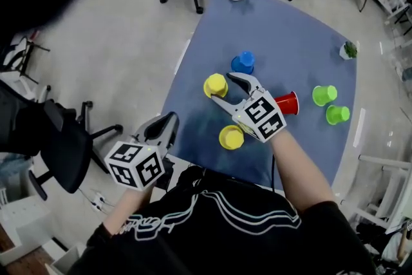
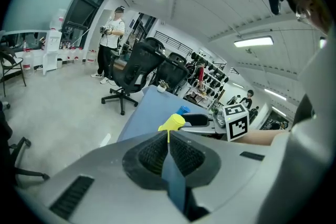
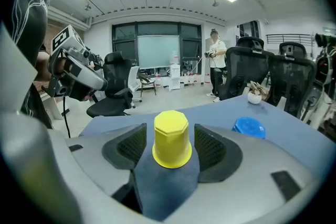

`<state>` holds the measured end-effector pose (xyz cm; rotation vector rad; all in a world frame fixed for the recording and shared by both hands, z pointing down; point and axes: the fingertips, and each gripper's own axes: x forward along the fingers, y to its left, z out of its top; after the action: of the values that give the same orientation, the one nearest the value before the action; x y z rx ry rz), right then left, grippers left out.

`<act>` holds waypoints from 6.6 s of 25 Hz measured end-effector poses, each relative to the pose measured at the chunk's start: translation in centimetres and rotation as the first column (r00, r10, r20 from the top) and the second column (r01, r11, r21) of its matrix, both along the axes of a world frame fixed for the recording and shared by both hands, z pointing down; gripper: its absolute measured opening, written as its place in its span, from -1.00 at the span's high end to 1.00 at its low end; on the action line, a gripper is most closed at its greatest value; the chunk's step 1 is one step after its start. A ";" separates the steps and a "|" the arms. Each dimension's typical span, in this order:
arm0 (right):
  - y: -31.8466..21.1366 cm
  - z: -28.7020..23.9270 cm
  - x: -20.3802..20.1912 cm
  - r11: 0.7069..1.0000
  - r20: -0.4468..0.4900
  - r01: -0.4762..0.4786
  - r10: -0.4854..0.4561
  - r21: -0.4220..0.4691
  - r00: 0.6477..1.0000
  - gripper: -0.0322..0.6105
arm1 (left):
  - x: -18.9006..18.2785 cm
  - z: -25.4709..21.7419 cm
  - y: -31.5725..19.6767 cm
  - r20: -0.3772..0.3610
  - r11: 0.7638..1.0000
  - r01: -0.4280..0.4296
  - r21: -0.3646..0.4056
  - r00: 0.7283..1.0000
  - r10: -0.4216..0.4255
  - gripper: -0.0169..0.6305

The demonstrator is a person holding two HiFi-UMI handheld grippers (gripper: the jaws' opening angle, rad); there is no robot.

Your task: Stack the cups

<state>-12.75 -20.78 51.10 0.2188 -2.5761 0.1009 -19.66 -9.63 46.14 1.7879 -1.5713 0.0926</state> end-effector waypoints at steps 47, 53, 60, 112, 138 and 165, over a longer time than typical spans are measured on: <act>0.5 -8.3 7.8 0.975 0.112 -0.185 0.171 0.125 0.979 0.16 | 3.8 -2.8 -1.5 0.035 0.992 -0.108 0.067 0.994 0.106 0.85; 2.3 -9.2 11.9 0.952 0.107 -0.268 0.254 0.145 0.961 0.16 | 6.4 -3.2 -1.2 0.029 0.979 -0.188 0.084 0.982 0.186 0.85; 5.5 -8.5 15.7 0.928 0.092 -0.351 0.342 0.121 0.935 0.16 | 9.1 -3.6 -0.4 0.023 0.958 -0.268 0.103 0.963 0.267 0.85; 11.5 0.0 17.9 0.908 0.018 -0.418 0.418 -0.008 0.908 0.13 | 10.3 0.3 2.3 0.004 0.946 -0.321 0.032 0.947 0.321 0.85; -1.1 -9.7 11.9 0.941 0.093 -0.321 0.311 0.110 0.946 0.04 | 6.5 -2.7 -1.6 0.013 0.978 -0.190 0.081 0.982 0.190 0.85; -10.4 0.3 4.8 0.923 -0.067 -0.383 0.384 0.028 0.921 0.04 | 0.6 -0.9 -3.1 0.025 0.999 -0.049 0.025 0.999 0.048 0.85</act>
<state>-7.99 -31.18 51.38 0.7199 -2.4306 0.2143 -19.05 -12.70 45.23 1.8509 -1.5527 0.1182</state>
